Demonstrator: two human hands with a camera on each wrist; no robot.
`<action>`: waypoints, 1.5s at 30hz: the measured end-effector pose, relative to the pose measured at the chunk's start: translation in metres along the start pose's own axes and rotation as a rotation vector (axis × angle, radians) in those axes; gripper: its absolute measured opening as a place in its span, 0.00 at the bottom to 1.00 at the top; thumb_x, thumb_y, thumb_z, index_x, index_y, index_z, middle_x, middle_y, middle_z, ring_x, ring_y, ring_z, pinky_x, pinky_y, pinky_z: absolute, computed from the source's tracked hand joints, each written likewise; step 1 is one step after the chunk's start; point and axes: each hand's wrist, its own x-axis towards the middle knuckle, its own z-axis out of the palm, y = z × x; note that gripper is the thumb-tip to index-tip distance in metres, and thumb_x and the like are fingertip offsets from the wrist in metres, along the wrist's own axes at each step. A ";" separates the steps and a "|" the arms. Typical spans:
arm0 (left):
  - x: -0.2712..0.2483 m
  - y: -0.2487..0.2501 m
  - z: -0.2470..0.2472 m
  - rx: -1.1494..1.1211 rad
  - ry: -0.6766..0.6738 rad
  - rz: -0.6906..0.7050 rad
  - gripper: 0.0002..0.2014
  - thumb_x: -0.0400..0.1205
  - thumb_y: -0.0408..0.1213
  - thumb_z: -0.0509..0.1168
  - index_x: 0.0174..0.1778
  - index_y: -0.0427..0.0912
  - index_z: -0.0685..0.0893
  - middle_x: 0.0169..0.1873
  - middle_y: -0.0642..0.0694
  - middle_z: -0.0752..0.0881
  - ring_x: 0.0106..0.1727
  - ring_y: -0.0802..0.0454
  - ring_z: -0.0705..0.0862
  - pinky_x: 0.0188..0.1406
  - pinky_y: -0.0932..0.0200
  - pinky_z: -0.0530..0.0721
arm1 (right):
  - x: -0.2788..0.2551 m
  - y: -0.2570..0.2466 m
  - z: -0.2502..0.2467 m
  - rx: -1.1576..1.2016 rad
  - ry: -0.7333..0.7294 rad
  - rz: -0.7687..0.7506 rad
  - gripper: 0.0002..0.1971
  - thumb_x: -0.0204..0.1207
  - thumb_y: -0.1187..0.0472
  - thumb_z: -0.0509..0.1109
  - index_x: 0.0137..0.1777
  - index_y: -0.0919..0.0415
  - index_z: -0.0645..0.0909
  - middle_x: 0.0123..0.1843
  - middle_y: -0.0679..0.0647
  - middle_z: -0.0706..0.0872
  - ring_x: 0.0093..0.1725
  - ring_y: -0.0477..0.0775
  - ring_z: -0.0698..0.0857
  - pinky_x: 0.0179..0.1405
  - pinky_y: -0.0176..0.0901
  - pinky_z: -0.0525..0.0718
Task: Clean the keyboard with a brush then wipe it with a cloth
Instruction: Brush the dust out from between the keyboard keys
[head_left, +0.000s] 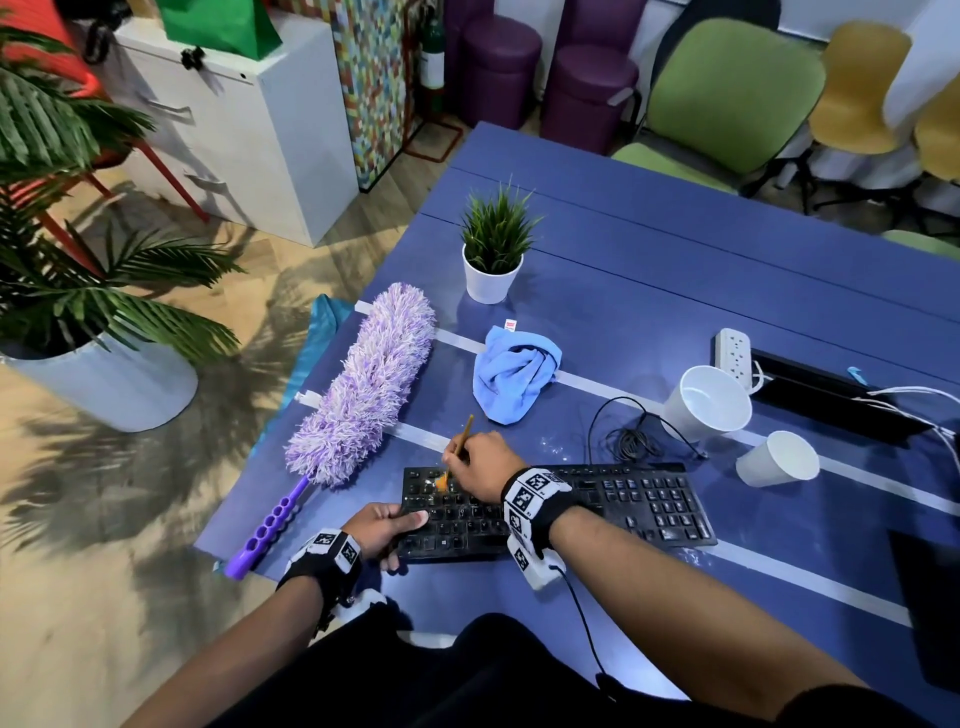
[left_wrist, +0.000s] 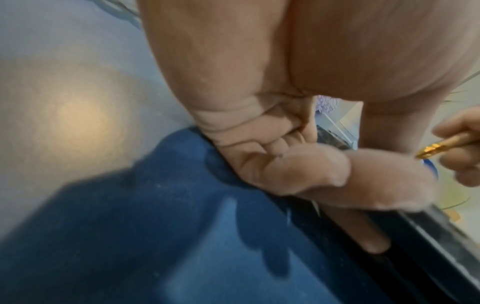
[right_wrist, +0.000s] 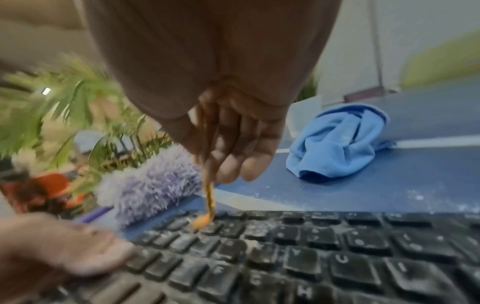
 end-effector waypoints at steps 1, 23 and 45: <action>0.001 -0.001 0.000 0.002 -0.001 -0.001 0.25 0.73 0.48 0.72 0.52 0.27 0.84 0.24 0.37 0.86 0.12 0.51 0.78 0.10 0.66 0.72 | 0.002 0.001 0.000 -0.005 0.027 0.009 0.17 0.80 0.49 0.59 0.43 0.58 0.85 0.44 0.58 0.89 0.48 0.58 0.83 0.52 0.53 0.84; 0.002 -0.002 0.000 -0.026 0.008 0.029 0.23 0.63 0.56 0.78 0.41 0.39 0.87 0.24 0.38 0.86 0.12 0.50 0.78 0.09 0.66 0.73 | 0.014 -0.023 0.003 -0.028 0.017 -0.007 0.15 0.79 0.51 0.62 0.39 0.60 0.84 0.40 0.60 0.89 0.42 0.61 0.86 0.47 0.51 0.87; -0.001 0.000 0.001 0.037 0.027 0.024 0.16 0.77 0.45 0.71 0.47 0.32 0.85 0.17 0.41 0.83 0.12 0.51 0.78 0.10 0.65 0.73 | 0.008 -0.037 0.021 -0.070 -0.096 -0.135 0.14 0.78 0.54 0.66 0.42 0.61 0.89 0.46 0.56 0.91 0.50 0.57 0.87 0.57 0.47 0.83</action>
